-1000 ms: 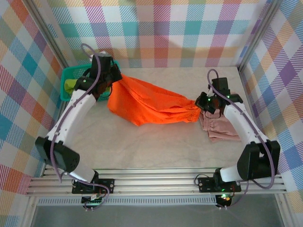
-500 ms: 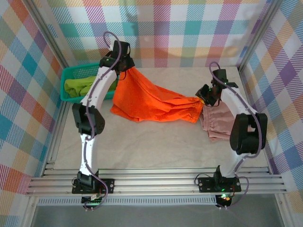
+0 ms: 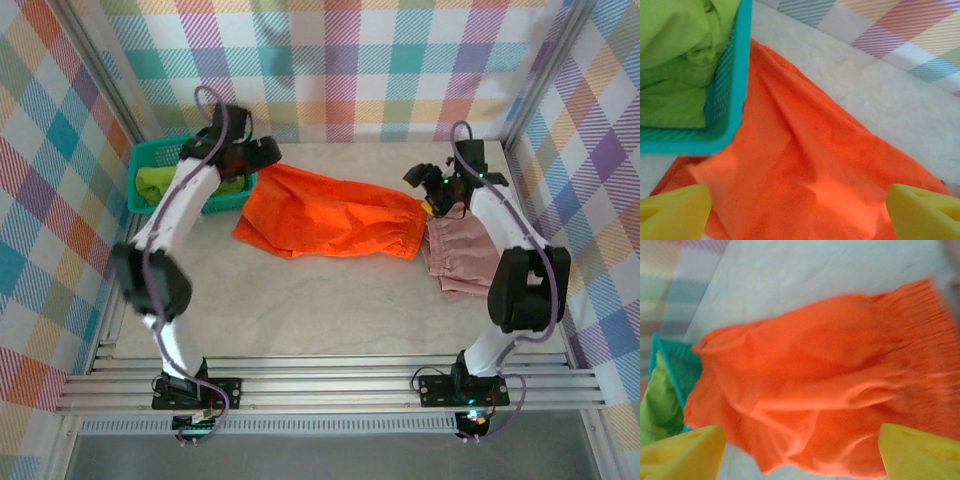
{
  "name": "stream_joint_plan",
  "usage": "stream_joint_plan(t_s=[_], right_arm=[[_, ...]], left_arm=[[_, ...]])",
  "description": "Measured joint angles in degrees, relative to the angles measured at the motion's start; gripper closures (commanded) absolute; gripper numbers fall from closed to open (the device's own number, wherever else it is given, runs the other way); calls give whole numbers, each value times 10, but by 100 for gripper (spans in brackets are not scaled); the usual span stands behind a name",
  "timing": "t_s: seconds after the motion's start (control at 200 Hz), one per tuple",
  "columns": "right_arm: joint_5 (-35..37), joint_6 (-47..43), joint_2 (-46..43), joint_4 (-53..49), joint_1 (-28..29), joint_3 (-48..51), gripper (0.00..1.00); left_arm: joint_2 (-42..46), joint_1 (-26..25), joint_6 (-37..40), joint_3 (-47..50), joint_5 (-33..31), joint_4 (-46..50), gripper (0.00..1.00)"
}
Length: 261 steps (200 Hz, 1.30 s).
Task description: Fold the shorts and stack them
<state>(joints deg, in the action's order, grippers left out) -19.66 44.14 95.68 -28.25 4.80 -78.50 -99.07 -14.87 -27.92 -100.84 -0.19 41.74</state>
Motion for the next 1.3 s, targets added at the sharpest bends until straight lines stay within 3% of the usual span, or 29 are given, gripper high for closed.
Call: stream_joint_plan(t_s=[0.095,0.17,0.4,0.72,1.125,1.305], right_arm=[[-13,-9,-22,15,47,29,18],[-19,-17,-19,26,83,45,18],[-35,-31,48,43,160,54,17],[-31,-44,104,51,162,54,16],[-21,-57,114,51,162,57,16],[-20,-61,115,51,162,57,16]], left_arm=[[129,1,-15,148,-5,-47,11],[172,7,-27,229,-4,-85,14],[107,36,-48,362,4,-170,24],[13,57,-54,364,10,-255,37],[-52,62,-53,322,13,-306,40],[-88,62,-48,297,29,-328,52]])
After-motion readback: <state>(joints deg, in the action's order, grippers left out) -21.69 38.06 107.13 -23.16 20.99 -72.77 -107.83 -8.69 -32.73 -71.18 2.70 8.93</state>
